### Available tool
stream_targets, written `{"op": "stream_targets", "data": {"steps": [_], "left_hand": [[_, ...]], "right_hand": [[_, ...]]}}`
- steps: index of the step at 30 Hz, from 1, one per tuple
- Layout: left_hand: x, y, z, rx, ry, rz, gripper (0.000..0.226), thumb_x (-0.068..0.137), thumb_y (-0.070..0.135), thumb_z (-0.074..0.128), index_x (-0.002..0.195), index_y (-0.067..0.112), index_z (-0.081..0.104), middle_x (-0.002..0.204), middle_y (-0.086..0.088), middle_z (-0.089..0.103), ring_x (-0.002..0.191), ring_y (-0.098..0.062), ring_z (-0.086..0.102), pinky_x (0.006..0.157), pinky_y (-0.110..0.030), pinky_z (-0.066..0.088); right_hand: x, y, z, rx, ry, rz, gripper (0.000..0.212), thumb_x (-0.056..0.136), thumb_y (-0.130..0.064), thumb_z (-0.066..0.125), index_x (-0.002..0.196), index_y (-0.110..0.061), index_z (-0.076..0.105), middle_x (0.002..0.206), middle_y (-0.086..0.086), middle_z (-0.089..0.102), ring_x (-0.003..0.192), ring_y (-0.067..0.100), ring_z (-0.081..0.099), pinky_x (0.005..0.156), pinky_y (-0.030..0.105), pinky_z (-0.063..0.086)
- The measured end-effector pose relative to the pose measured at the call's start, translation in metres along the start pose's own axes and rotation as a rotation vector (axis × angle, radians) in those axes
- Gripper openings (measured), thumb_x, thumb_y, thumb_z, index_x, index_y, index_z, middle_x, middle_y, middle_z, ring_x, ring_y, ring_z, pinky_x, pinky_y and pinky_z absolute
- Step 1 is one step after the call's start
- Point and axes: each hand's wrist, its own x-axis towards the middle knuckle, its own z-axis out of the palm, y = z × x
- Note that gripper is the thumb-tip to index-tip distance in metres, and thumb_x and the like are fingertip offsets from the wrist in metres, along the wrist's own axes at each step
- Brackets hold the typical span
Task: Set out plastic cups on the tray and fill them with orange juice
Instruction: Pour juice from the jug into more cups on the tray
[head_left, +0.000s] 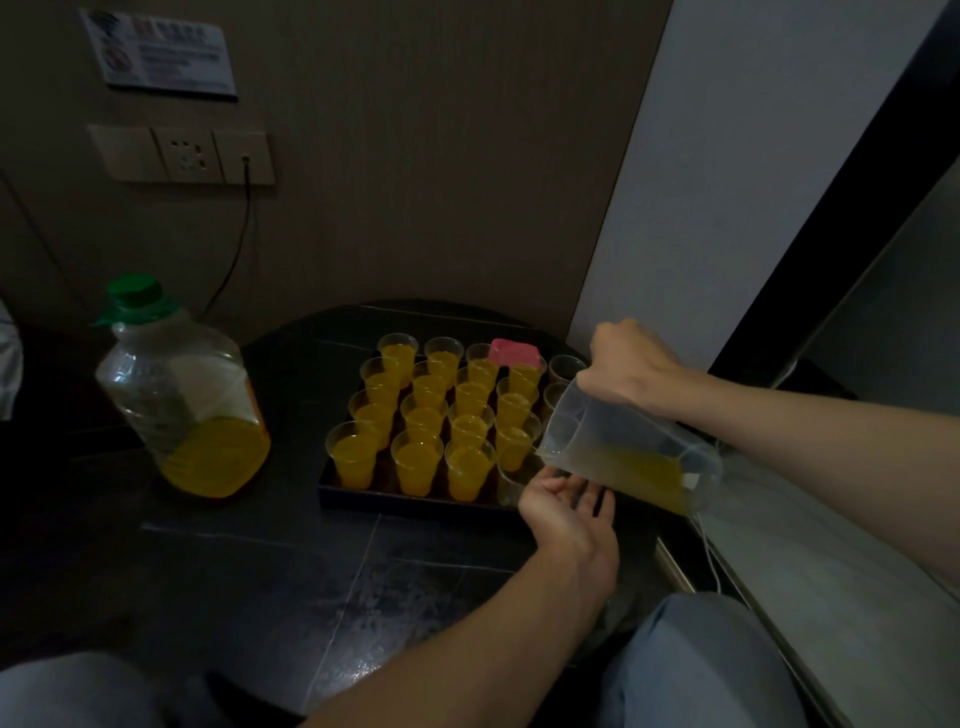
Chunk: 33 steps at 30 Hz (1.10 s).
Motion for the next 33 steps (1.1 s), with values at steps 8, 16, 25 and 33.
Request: {"op": "stream_targets", "data": {"steps": [8, 16, 25, 33], "left_hand": [[0.002, 0.0, 0.0, -0.02, -0.005, -0.027, 0.038, 0.097, 0.011, 0.032, 0.129, 0.01, 0.052, 0.123, -0.021, 0.054, 0.138, -0.042, 0.044, 0.119, -0.052, 0.03], [-0.002, 0.004, 0.004, -0.026, 0.008, -0.037, 0.044, 0.096, 0.011, 0.031, 0.136, 0.008, 0.05, 0.141, -0.025, 0.05, 0.137, -0.042, 0.044, 0.118, -0.051, 0.032], [0.002, 0.005, 0.001, -0.025, -0.006, -0.053, 0.037, 0.095, 0.011, 0.031, 0.125, 0.01, 0.053, 0.134, -0.023, 0.052, 0.136, -0.041, 0.045, 0.119, -0.05, 0.033], [0.001, 0.005, 0.004, -0.035, -0.004, -0.073, 0.05, 0.095, 0.011, 0.032, 0.143, 0.007, 0.046, 0.144, -0.027, 0.048, 0.137, -0.042, 0.045, 0.12, -0.051, 0.032]], "right_hand": [[0.005, -0.008, -0.001, -0.023, -0.028, -0.008, 0.023, 0.082, -0.012, 0.064, 0.062, -0.009, 0.055, 0.064, 0.008, 0.056, 0.057, 0.022, 0.055, 0.048, 0.027, 0.04], [0.011, -0.013, -0.003, -0.061, -0.049, -0.027, 0.023, 0.082, -0.012, 0.065, 0.062, -0.008, 0.055, 0.062, 0.008, 0.055, 0.056, 0.023, 0.054, 0.048, 0.028, 0.041], [0.012, -0.022, -0.002, -0.112, -0.063, -0.033, 0.027, 0.082, -0.011, 0.064, 0.059, -0.008, 0.05, 0.061, 0.008, 0.049, 0.054, 0.022, 0.049, 0.047, 0.026, 0.035], [0.014, -0.023, -0.005, -0.148, -0.05, -0.038, 0.023, 0.082, -0.014, 0.065, 0.063, -0.01, 0.054, 0.065, 0.008, 0.054, 0.059, 0.022, 0.053, 0.05, 0.027, 0.041]]}}
